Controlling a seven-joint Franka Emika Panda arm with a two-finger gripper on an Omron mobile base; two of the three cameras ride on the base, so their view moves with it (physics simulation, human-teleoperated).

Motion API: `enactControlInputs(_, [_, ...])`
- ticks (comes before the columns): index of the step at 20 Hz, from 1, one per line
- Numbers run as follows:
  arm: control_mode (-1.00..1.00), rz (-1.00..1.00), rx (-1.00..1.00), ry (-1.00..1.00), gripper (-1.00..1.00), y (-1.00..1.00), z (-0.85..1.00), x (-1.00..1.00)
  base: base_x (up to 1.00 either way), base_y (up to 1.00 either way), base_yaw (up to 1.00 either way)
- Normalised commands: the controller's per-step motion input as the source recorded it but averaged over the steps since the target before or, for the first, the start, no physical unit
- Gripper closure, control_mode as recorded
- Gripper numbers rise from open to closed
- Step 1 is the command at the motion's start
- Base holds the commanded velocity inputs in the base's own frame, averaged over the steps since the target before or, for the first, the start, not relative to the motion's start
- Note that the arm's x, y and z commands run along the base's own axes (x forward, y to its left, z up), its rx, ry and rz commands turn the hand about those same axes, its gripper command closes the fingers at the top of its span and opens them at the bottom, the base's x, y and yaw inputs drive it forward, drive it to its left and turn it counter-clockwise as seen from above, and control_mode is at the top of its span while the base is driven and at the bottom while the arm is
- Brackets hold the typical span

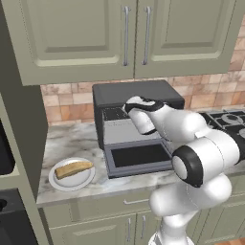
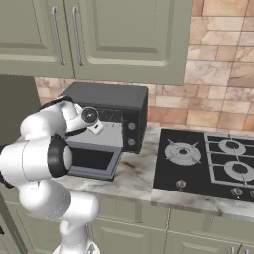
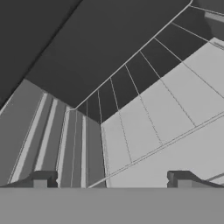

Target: Pull the toaster oven rack outwards. Pick up the baguette from the plate and place it on the toaster oven rack. Close the toaster oven door fully and set the temperature to the lowest setting.

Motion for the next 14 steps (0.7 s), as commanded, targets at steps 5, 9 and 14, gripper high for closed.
enactControlInputs(5, [-1.0,0.0,0.0,-0.15,-1.0,0.0,-0.09,-0.31,0.0,0.0,0.0])
enactControlInputs(9, [-1.0,0.0,0.0,-0.03,-1.0,0.0,-0.13,0.1,0.0,0.0,0.0])
enactControlInputs(14, [-1.0,0.0,0.0,0.0,-1.0,0.0,-0.22,0.41,0.0,0.0,0.0])
